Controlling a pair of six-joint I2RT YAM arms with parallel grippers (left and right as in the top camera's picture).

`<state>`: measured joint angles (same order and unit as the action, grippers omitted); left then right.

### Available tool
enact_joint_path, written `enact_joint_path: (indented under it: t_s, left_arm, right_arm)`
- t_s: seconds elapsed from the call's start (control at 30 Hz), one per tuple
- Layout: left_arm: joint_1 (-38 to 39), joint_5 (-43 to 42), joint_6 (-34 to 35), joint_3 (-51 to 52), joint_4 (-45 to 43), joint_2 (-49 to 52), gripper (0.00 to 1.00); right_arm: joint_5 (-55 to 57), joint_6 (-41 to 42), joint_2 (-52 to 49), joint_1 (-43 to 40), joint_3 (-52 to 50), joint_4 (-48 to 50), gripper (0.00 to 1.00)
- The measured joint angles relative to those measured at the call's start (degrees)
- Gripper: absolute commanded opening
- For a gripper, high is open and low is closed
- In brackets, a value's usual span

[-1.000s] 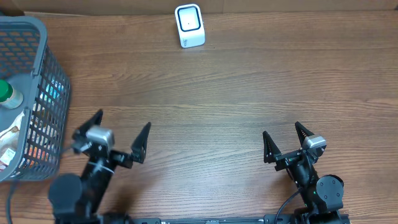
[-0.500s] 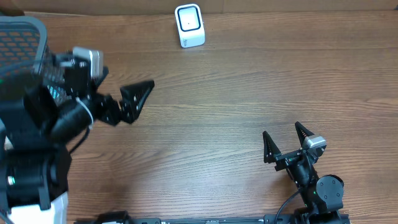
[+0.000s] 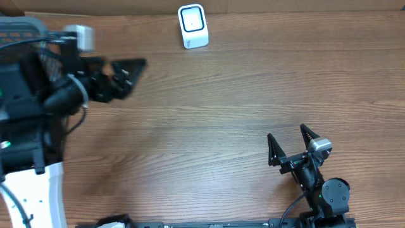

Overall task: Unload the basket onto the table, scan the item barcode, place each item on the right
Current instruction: 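Move the left gripper left and down into the grey basket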

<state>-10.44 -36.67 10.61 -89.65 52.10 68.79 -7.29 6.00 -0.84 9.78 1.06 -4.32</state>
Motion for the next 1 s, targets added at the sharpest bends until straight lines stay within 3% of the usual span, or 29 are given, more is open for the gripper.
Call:
enact_joint_path:
  t_s: [0.23,0.4,0.7,1.0]
  left_arm:
    - [-22.8,5.29,15.06,-3.96,4.15,-0.11,0.85]
    - [-37.35,9.57,20.26,-3.96,9.44,0.26,0.84]
    - [-38.42,29.33,22.67,-4.07,13.88,6.82,0.88]
    - [-39.17,37.48,15.87,-4.07,11.8,15.56,0.87]
  right_arm:
    - [0.02,0.0,0.0,0.0,0.0,0.0,1.0]
    - [0.02,0.0,0.0,0.0,0.0,0.02,1.0]
    - [0.0,0.0,0.0,0.0,0.0,-0.02,1.0]
    - [0.0,0.0,0.0,0.0,0.0,-0.02,1.0]
